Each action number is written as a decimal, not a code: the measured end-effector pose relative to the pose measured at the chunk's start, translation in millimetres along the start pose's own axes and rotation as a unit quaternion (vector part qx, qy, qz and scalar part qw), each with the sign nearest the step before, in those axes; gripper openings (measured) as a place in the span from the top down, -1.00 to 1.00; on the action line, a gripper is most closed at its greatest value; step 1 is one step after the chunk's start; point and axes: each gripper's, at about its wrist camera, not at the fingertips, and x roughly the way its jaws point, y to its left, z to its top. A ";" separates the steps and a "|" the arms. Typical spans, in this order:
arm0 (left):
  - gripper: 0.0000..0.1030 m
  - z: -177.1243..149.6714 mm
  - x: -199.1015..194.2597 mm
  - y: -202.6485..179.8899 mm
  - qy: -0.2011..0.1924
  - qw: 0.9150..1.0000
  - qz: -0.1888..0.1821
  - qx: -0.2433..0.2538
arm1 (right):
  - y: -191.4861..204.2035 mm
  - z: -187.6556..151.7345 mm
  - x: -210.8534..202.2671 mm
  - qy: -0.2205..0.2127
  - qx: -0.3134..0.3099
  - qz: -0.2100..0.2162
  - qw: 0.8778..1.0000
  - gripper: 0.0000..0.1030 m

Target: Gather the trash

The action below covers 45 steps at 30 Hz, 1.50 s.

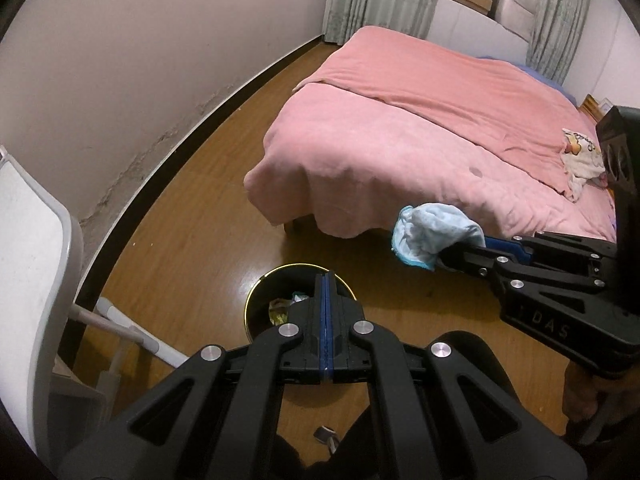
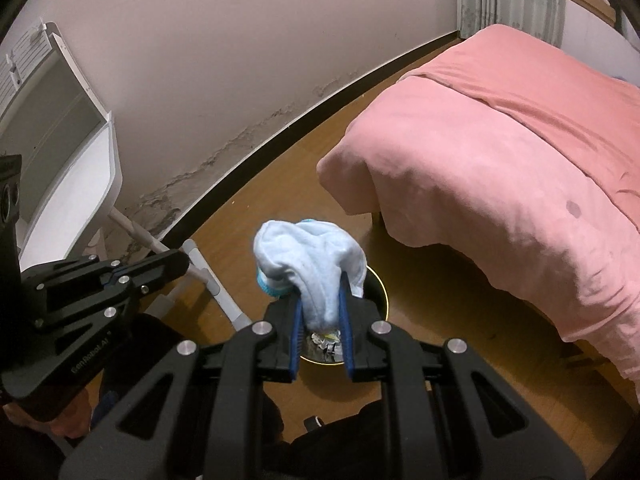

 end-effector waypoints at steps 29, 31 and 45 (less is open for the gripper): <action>0.97 2.0 20.7 20.7 0.025 0.999 -0.009 -0.018 | -5.2 11.9 14.2 -0.012 0.035 -0.003 0.999 -0.26; 0.50 3.7 21.1 17.1 0.027 1.000 -0.010 -0.013 | -8.0 12.5 8.9 -0.017 0.040 -0.006 0.999 -0.30; -0.72 -4.5 -32.7 17.0 -0.037 0.999 0.019 -0.005 | 7.0 12.7 -22.4 -0.043 0.031 -0.014 0.999 -0.47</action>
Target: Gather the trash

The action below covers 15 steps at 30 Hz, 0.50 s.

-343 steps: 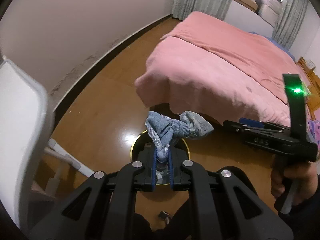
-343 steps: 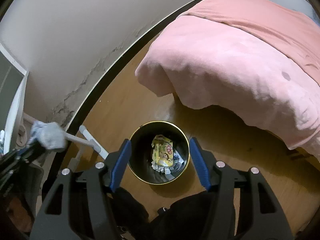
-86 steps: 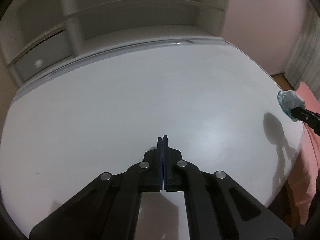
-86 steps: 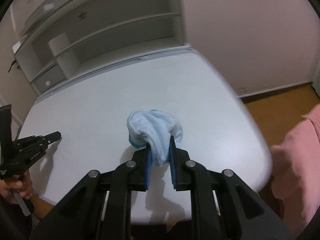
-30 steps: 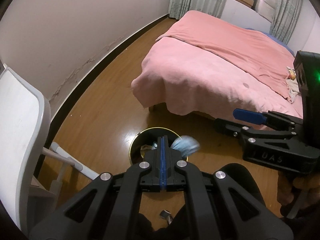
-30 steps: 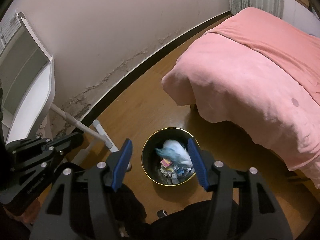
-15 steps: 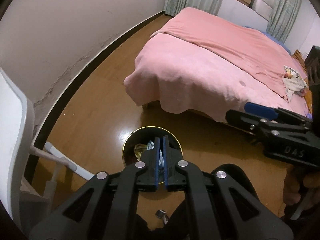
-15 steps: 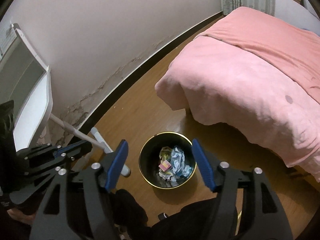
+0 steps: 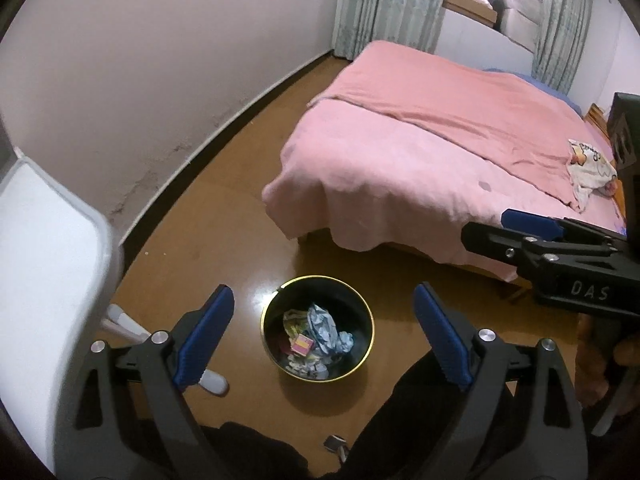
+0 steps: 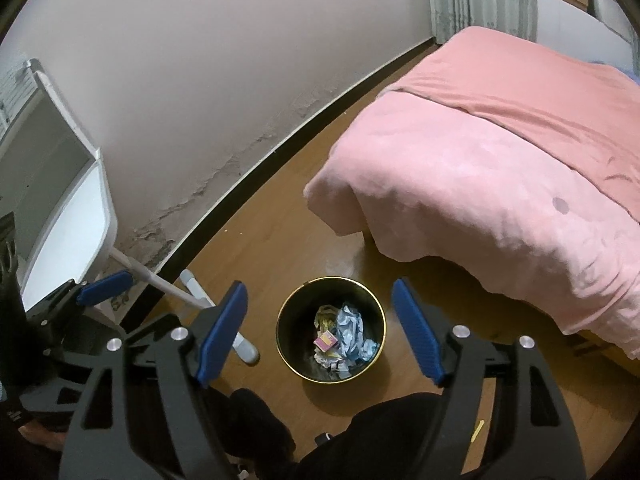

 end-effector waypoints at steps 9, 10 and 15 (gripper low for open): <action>-0.85 -23.2 -83.4 68.2 -0.057 0.994 0.073 -0.064 | 98.3 19.8 -7.9 -0.025 -0.085 0.049 0.995 -0.71; -0.86 -27.1 -91.4 78.5 -0.061 0.992 0.084 -0.073 | 112.6 21.6 -6.8 -0.026 -0.096 0.059 0.993 -0.72; -0.87 -65.7 -152.3 153.6 -0.083 0.969 0.176 -0.152 | 212.5 22.8 5.1 -0.020 -0.170 0.128 0.977 -0.73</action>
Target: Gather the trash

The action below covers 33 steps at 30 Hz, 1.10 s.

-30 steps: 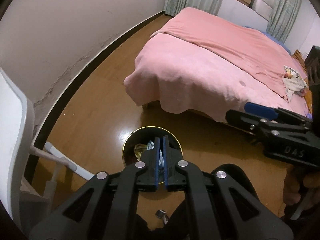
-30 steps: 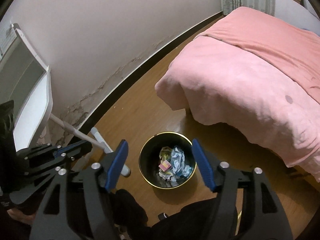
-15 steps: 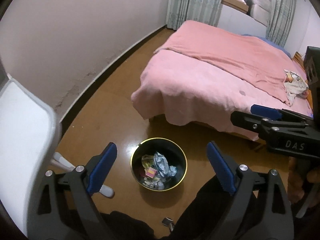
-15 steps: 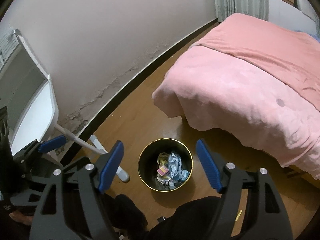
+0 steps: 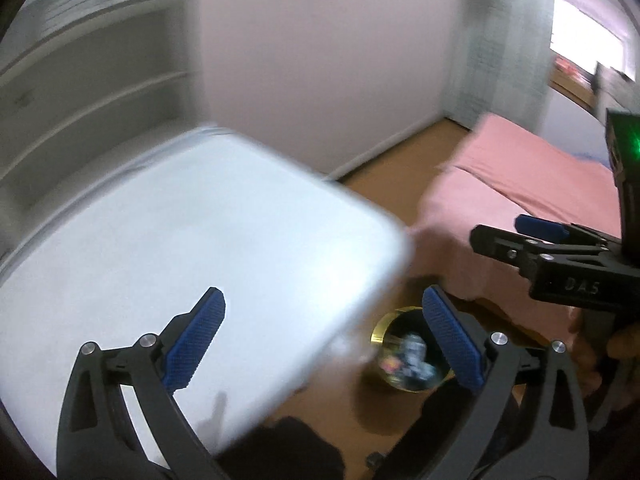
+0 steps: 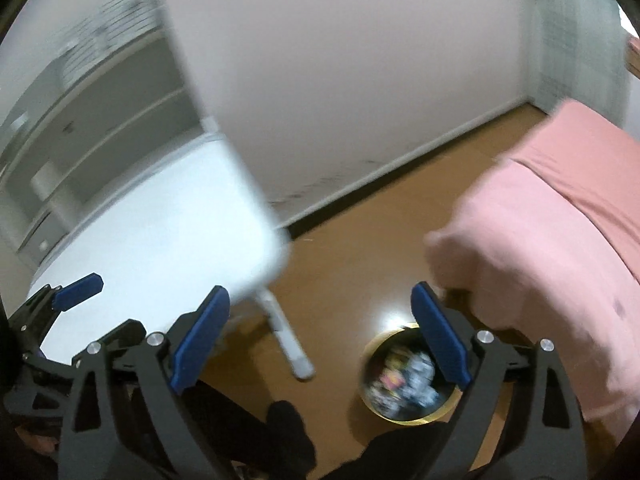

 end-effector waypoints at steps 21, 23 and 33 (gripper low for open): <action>-0.87 -101.0 -137.2 270.9 0.001 0.927 0.278 -0.251 | 303.3 11.8 85.9 0.036 -0.217 0.179 0.959 -0.73; -0.86 -105.9 -140.6 276.3 0.002 0.924 0.285 -0.256 | 313.2 10.6 89.2 0.039 -0.219 0.183 0.958 -0.73; -0.86 -124.3 -150.1 294.7 0.005 0.920 0.287 -0.268 | 332.1 8.3 100.3 0.046 -0.228 0.182 0.955 -0.73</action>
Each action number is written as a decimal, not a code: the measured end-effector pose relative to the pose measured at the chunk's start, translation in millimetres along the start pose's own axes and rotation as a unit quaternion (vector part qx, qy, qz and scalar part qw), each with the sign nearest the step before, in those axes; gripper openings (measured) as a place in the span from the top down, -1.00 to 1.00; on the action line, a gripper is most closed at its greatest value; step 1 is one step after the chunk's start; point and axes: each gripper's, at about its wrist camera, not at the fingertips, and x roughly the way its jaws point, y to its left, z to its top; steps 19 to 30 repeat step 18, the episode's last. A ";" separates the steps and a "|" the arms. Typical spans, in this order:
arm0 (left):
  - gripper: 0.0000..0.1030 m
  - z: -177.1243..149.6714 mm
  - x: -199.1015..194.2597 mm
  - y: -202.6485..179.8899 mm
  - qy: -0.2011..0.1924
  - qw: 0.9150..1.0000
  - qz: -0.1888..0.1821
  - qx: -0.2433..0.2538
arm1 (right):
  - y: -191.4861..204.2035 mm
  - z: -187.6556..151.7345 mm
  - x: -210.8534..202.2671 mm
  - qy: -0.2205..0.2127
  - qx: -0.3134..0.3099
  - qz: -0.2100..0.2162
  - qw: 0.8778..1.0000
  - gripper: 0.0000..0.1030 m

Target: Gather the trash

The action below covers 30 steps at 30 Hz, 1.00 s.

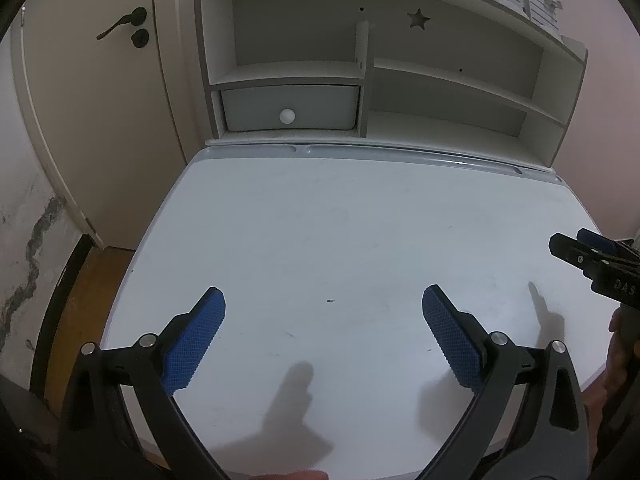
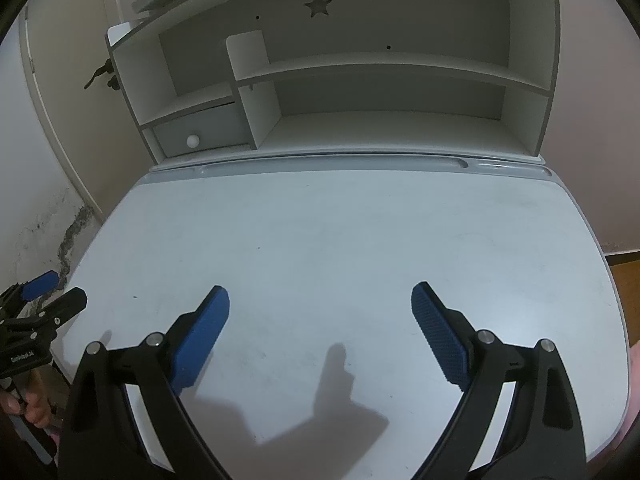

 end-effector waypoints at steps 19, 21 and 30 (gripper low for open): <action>-0.86 -0.6 2.1 -11.0 0.000 1.000 -0.012 0.005 | -11.3 -3.2 -4.5 -0.001 0.011 -0.015 1.000 -0.73; -0.86 -0.6 2.1 -11.0 0.000 1.000 -0.012 0.005 | -11.3 -3.2 -4.5 -0.001 0.011 -0.015 1.000 -0.73; -0.86 -0.6 2.1 -11.0 0.000 1.000 -0.012 0.005 | -11.3 -3.2 -4.5 -0.001 0.011 -0.015 1.000 -0.73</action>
